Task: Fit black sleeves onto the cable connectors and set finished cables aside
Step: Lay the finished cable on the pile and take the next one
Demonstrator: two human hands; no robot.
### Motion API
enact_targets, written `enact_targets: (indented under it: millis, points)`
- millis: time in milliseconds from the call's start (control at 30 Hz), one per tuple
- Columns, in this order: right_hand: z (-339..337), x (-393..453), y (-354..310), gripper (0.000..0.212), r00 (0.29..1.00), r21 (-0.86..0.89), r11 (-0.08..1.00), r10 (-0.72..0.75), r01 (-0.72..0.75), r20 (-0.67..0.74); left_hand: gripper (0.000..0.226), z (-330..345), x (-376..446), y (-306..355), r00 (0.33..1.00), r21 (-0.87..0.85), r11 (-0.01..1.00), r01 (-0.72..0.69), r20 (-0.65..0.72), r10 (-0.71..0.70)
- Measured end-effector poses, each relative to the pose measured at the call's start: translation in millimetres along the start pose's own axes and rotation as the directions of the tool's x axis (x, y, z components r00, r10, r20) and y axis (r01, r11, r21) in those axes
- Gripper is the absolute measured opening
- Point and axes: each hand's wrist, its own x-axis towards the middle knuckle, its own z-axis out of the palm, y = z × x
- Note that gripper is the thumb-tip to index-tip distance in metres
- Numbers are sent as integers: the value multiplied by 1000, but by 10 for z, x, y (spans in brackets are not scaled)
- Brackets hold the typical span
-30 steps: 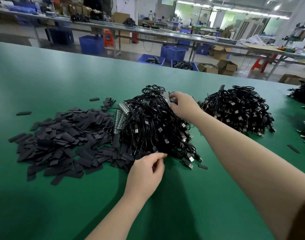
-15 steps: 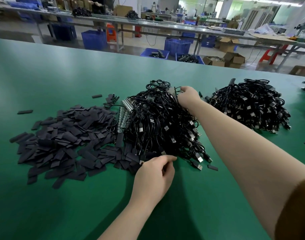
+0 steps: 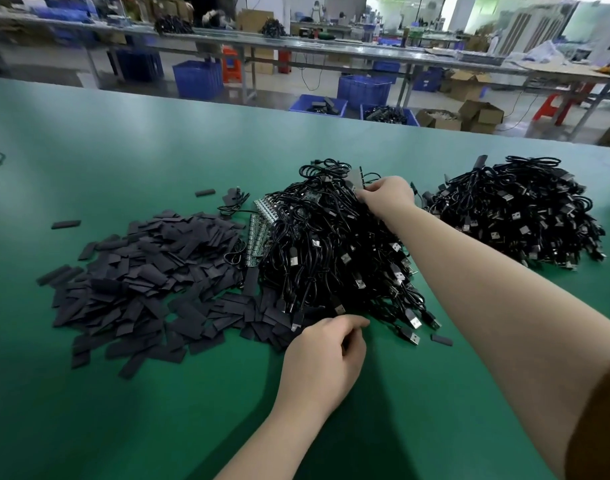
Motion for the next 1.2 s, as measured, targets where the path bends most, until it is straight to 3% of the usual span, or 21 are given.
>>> enact_targets:
  millis: [400,567,700,767,867,1033,1133,1200]
  points:
    - [-623,138,-379,8,981,111,993,-19,42,-193,25,-12,8,-5,1000,-19,1000,-9,-4,9]
    - [-1042,161,-511,23,973,101,995,-2,26,-231,27,-7,14,-18,1000,-1,1000,-9,5,9]
    - [-1341,94,-763,21,949,199,969,-84,149,-303,28,-26,14,-16,999,0,1000,-29,19,29]
    - [-1410,35,-885,13,928,165,959,-167,232,-333,27,-40,1,-2,999,-8,999,-41,14,41]
    - [-1397,-60,-989,31,921,11,964,-251,267,-298,25,-54,-24,12,998,-29,997,-69,-3,69]
    - [-1442,-101,-913,24,850,-178,920,-390,348,-353,26,-42,-20,2,999,-40,998,-52,12,52]
    - [-1533,-83,-867,28,850,-214,931,-358,296,-385,26,-43,-22,2,998,-32,998,-54,18,55]
    - [-1569,-55,-857,33,792,-203,937,-348,283,-502,26,-37,-21,-7,999,-26,999,-37,22,38]
